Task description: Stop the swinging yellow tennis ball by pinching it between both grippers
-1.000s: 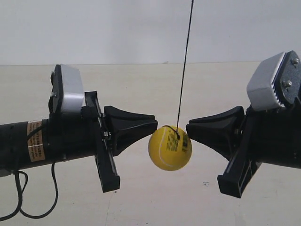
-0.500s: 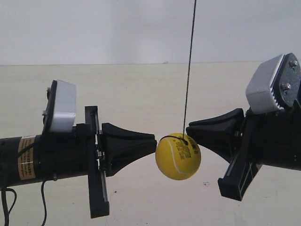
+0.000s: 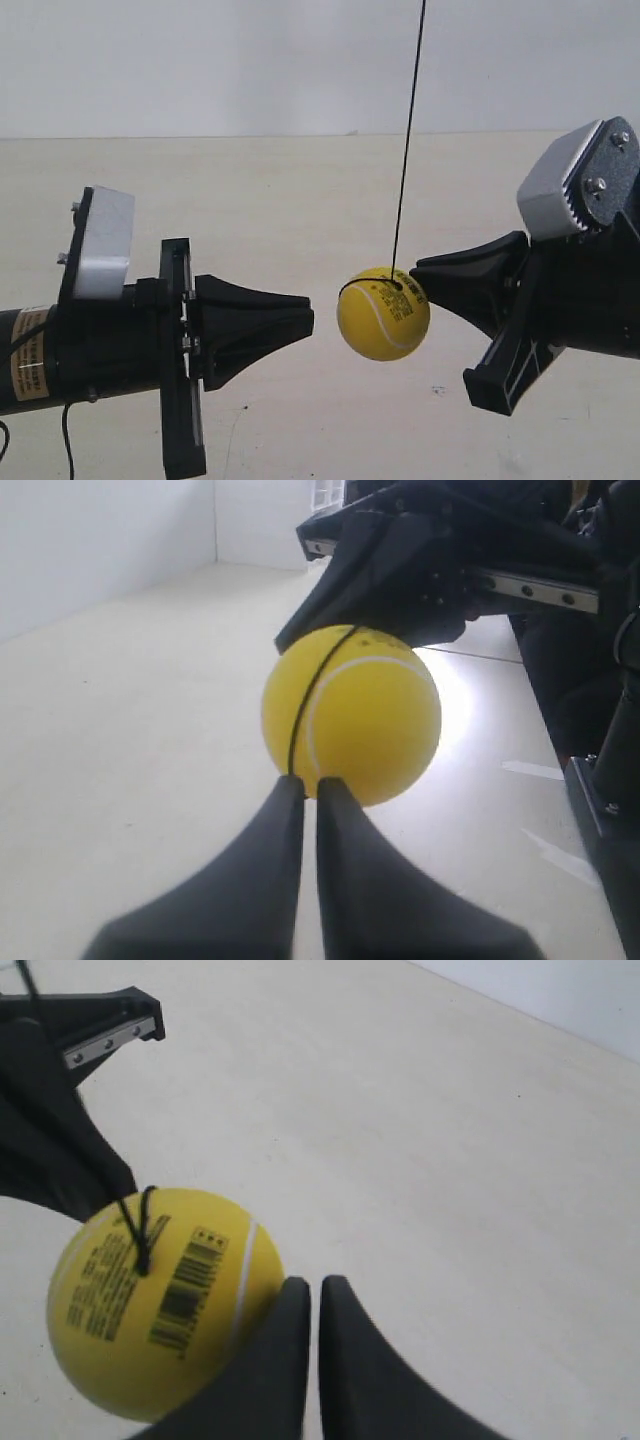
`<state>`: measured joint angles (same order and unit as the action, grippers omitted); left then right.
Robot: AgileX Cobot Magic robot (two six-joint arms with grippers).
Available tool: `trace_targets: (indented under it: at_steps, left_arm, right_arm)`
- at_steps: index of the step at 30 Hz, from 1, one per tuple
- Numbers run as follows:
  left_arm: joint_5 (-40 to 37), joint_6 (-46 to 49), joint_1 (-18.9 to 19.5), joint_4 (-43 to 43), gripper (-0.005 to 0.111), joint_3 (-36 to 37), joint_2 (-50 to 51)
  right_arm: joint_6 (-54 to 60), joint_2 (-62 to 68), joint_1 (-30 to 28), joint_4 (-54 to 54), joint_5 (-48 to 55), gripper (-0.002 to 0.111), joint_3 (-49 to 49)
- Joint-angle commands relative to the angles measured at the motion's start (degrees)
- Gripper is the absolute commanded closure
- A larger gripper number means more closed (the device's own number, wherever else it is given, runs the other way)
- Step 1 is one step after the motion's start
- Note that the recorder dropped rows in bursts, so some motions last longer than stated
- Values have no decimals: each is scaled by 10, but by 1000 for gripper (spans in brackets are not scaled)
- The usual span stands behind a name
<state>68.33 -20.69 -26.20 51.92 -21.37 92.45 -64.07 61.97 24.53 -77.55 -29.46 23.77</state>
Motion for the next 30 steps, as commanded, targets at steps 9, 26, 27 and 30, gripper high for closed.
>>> trace_targets:
  at_steps: [9, 26, 27, 30]
  left_arm:
    - [16, 6, 10, 15, 102, 8, -1]
    - [16, -24, 8, 27, 102, -7, -1]
    - [16, -24, 8, 28, 102, -7, -1]
    - [16, -30, 8, 30, 102, -7, -1]
  right_arm:
    - [-37, -24, 0, -28, -31, 108, -4]
    - [-50, -40, 0, -37, 0, 108, -15]
    - [-47, -40, 0, -36, -10, 108, -18]
    - [-46, -40, 0, -36, -31, 108, -19]
